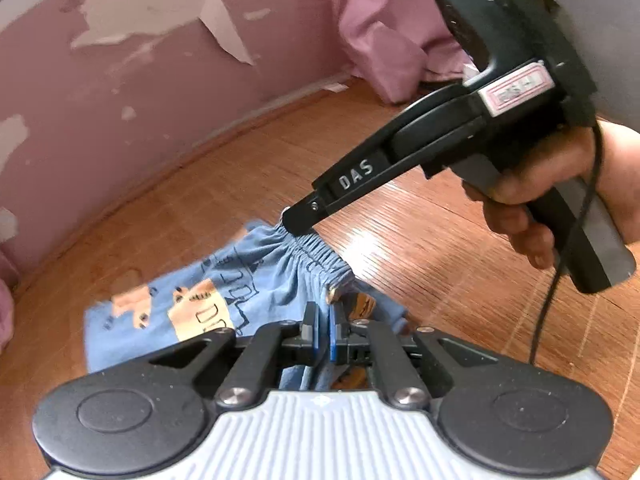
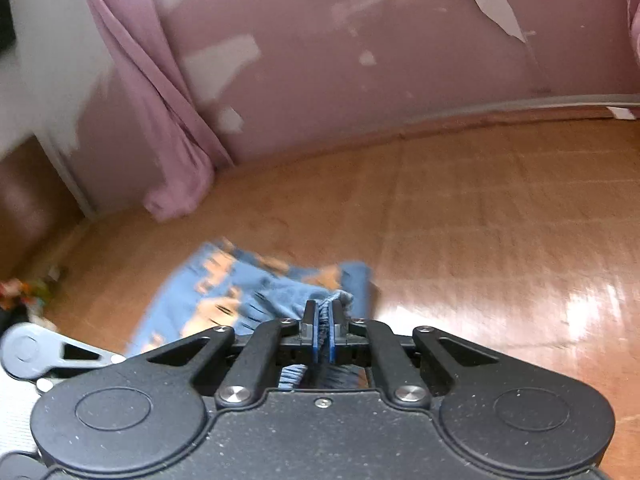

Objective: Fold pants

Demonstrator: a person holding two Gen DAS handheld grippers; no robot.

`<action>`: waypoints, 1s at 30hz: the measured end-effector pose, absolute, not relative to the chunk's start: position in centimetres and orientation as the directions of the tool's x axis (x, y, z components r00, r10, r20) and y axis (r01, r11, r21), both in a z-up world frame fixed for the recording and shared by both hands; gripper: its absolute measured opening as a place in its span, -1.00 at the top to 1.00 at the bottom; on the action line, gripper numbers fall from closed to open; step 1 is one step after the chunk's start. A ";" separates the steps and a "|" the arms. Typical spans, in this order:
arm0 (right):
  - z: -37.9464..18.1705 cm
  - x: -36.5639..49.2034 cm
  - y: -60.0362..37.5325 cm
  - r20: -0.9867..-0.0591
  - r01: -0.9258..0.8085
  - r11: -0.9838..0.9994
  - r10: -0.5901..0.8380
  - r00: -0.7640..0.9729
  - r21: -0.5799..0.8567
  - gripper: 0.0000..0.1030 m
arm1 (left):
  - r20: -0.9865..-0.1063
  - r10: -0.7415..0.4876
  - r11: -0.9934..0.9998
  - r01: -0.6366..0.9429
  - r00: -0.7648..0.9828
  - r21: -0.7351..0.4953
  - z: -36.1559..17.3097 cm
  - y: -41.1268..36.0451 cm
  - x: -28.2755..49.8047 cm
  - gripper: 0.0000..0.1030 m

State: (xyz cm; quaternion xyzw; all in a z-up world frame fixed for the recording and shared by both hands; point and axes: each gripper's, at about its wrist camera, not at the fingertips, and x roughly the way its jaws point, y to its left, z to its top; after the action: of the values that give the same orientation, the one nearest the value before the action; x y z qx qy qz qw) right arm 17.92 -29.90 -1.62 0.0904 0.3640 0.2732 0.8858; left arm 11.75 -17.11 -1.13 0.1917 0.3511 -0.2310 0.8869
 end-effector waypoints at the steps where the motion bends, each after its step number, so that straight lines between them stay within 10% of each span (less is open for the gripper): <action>1: -2.2 18.1 -29.8 -0.626 -0.412 0.845 0.531 0.571 0.340 0.93 | -0.720 -0.289 0.817 0.555 0.631 0.158 -1.5 -17.1 11.9 0.89; 5: -3.4 17.9 -28.6 -0.673 -0.427 0.875 0.458 0.581 0.227 0.59 | -0.728 -0.346 0.839 0.543 0.592 0.043 -1.8 -15.1 12.5 0.70; 8: -2.7 17.3 -28.2 -0.652 -0.412 0.905 0.378 0.657 0.109 0.03 | -0.674 -0.402 0.862 0.504 0.620 -0.051 -0.5 -12.4 12.2 -0.18; 12: -1.8 16.5 -28.3 -0.602 -0.353 0.934 0.315 0.734 0.059 -0.48 | -0.559 -0.278 0.937 0.348 0.781 0.020 1.0 -8.6 10.4 -0.86; 19: -1.6 13.0 -23.4 -0.536 -0.372 0.925 0.275 0.798 -0.079 -0.80 | -0.675 0.013 0.993 -0.088 0.738 -0.077 -1.3 -2.3 12.6 -0.92; 25: -4.6 10.1 -20.5 -0.550 -0.340 0.866 0.092 0.830 -0.367 -0.90 | -0.743 0.044 0.992 -0.115 0.668 -0.044 -4.0 -1.8 12.9 -0.92; 30: -4.5 10.2 -21.4 -0.559 -0.314 0.896 0.093 0.824 -0.315 -0.95 | -0.747 0.026 0.993 -0.103 0.665 -0.057 -4.1 -1.3 12.5 -0.94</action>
State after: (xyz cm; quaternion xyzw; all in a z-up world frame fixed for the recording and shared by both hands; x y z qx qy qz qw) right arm 10.22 -21.44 -4.50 -0.2007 0.2757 0.1090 0.9337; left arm 12.49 -1.33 -4.09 -0.0471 0.4078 0.0354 0.9112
